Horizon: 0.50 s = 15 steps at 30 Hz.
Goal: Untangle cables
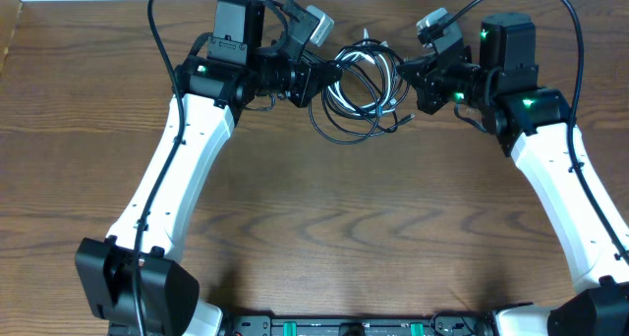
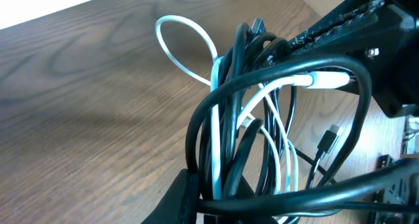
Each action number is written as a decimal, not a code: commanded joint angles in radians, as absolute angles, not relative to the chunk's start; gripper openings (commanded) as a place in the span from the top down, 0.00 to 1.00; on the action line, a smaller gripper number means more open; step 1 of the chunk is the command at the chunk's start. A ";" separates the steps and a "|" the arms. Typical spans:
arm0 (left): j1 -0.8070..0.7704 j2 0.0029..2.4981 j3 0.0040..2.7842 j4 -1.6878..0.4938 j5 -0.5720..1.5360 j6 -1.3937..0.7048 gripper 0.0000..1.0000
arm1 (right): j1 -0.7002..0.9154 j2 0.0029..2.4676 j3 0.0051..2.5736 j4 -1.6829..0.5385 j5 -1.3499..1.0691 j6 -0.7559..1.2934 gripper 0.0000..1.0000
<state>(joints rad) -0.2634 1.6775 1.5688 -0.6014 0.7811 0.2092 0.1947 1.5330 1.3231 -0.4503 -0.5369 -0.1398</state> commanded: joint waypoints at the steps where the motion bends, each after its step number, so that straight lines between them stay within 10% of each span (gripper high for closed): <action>1: -0.259 1.681 1.588 -0.605 0.733 0.205 0.70 | 0.198 1.493 1.348 -0.454 -0.463 -0.142 0.99; 4: -0.259 1.681 1.588 -0.607 0.709 0.205 0.54 | 0.193 1.463 1.348 -0.458 -0.400 -0.135 0.99; 15: -0.259 1.681 1.588 -0.613 0.709 0.205 0.64 | 0.137 1.403 1.348 -0.473 -0.387 -0.135 0.99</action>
<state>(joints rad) -0.2634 1.6775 1.5688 -0.6102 0.7185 0.2066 0.1528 1.4322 1.3231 -0.4751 -0.3923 -0.1390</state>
